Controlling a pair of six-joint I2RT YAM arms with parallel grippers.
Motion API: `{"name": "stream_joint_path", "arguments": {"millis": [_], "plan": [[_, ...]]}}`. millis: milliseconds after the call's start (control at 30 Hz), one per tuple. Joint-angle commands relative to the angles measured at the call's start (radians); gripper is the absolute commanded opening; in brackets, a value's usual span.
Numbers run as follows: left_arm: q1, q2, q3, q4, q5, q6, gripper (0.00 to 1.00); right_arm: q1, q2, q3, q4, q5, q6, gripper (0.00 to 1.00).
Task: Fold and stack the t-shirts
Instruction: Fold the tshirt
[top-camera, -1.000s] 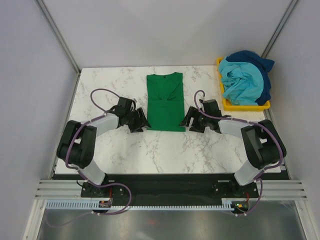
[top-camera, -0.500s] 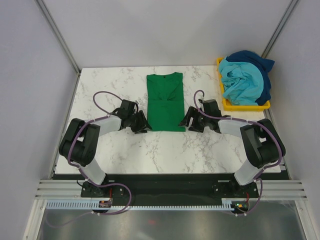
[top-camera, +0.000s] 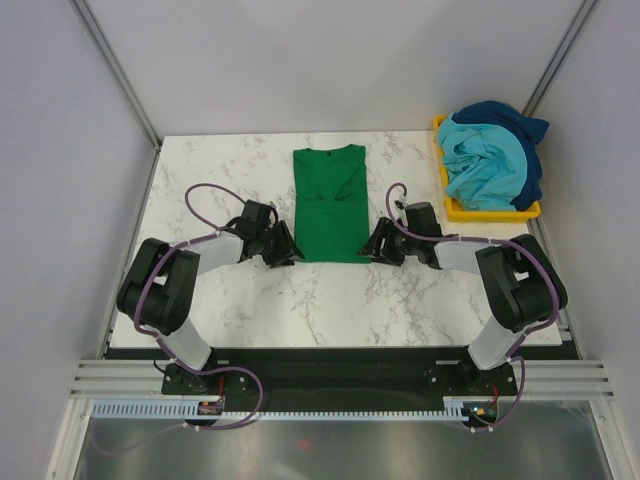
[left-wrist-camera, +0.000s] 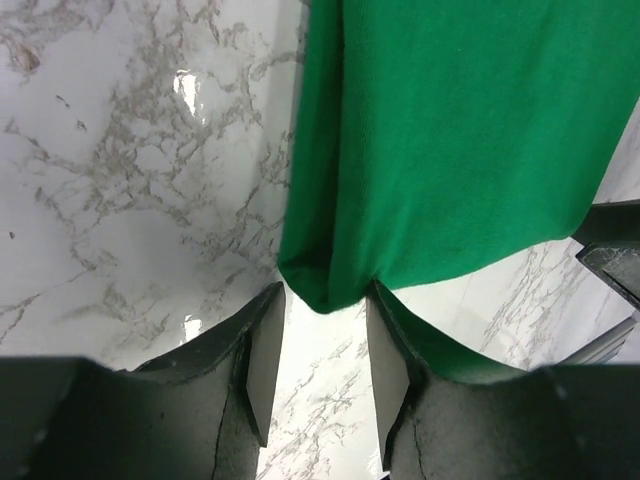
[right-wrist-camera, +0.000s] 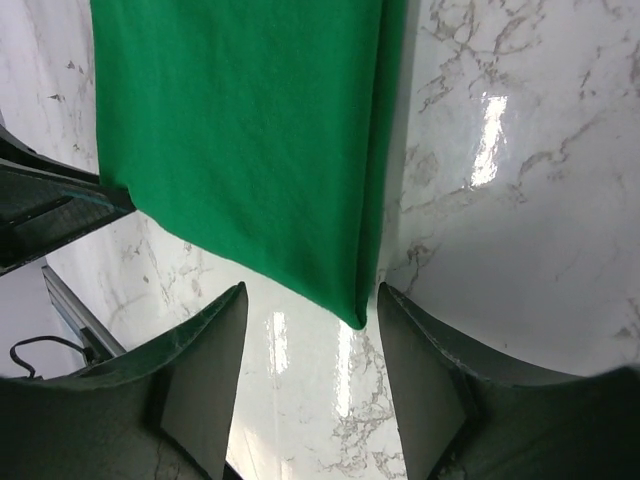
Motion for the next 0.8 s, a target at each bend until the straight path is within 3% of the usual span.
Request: {"name": "stream_joint_path", "arguments": {"millis": [0,133,367,533,767], "plan": [[0.008,0.042,-0.039,-0.032,-0.129,-0.004,0.46,0.012,0.070,-0.051,-0.061,0.023,-0.018,0.62],[0.011,0.059,-0.035,-0.013,-0.125,0.002,0.36,0.018,0.082,-0.061,-0.032,0.015,-0.005,0.52],[0.010,0.085,-0.022,0.039,-0.091,0.016,0.02,0.021,0.087,-0.059,-0.009,0.019,0.003,0.22],[0.005,0.036,-0.053,0.044,-0.050,0.019,0.02,0.021,0.047,-0.071,-0.010,0.019,0.009,0.00],[-0.094,-0.249,-0.146,-0.100,-0.093,-0.025,0.02,0.030,-0.171,-0.153,-0.116,0.048,0.017,0.00]]}}
